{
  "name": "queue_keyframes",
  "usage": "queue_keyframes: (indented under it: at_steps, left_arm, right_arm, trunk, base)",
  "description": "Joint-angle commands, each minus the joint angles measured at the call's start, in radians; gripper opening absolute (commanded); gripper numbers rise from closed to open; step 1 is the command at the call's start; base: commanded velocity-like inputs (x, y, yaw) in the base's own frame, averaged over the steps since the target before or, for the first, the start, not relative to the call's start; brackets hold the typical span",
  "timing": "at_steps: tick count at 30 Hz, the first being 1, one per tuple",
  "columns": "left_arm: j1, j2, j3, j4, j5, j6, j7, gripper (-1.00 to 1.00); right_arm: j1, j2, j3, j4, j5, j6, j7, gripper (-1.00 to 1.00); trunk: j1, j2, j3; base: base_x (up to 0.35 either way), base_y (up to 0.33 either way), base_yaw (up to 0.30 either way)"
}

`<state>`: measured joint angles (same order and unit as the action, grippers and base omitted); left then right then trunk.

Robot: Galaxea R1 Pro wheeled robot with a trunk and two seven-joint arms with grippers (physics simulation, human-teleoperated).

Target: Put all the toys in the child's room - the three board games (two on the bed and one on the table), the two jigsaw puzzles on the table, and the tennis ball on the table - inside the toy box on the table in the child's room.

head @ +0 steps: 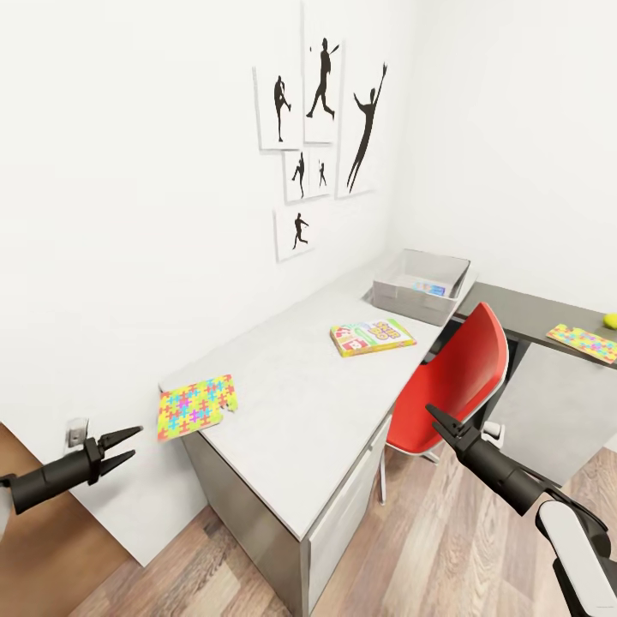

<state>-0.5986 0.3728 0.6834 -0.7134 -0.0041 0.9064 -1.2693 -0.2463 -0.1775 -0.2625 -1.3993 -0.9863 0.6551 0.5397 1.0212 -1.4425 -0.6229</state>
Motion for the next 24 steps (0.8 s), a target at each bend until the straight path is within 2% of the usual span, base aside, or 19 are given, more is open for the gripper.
queue_keyframes:
  at_steps: [1, 7, 10, 11, 12, 15, 24]
  left_arm:
    - [-0.002, -0.003, 0.002, 0.0, -0.001, 0.01, -0.003, 1.0]
    - [-0.009, -0.025, 0.002, 0.0, -0.002, 0.005, 0.012, 1.0]
    - [-0.01, -0.049, 0.001, 0.0, -0.002, -0.002, 0.046, 1.0]
    - [-0.012, -0.069, 0.001, 0.0, -0.001, -0.017, 0.085, 1.0]
    - [-0.012, -0.077, 0.001, 0.0, 0.0, -0.029, 0.115, 1.0]
    - [-0.014, -0.087, 0.002, 0.0, 0.002, -0.052, 0.163, 1.0]
    - [-0.016, -0.091, 0.004, 0.0, 0.004, -0.065, 0.186, 1.0]
  right_arm:
    - [-0.001, 0.0, -0.001, 0.0, -0.005, 0.008, 0.0, 1.0]
    - [-0.001, 0.0, -0.001, 0.0, -0.005, 0.008, 0.0, 1.0]
    - [-0.001, 0.0, -0.001, 0.0, -0.006, 0.008, 0.0, 1.0]
    - [-0.001, -0.001, -0.001, 0.0, -0.006, 0.008, 0.001, 1.0]
    - [-0.001, -0.001, -0.001, 0.0, -0.006, 0.008, 0.001, 1.0]
    - [-0.001, -0.002, -0.001, 0.0, -0.006, 0.008, 0.002, 1.0]
    - [-0.001, -0.002, -0.001, 0.0, -0.006, 0.008, 0.002, 1.0]
  trunk:
    - [0.0, -0.001, -0.001]
    - [0.0, -0.001, -0.001]
    - [0.0, -0.001, -0.001]
    - [0.0, -0.001, -0.001]
    - [0.0, -0.001, -0.001]
    - [0.0, -0.001, -0.001]
    - [0.0, -0.001, -0.001]
  base:
    - [0.0, 0.0, 0.0]
    - [0.0, 0.0, 0.0]
    - [0.0, 0.0, 0.0]
    - [0.0, 0.0, 0.0]
    - [0.0, 0.0, 0.0]
    - [0.0, 0.0, 0.0]
    - [0.0, 0.0, 0.0]
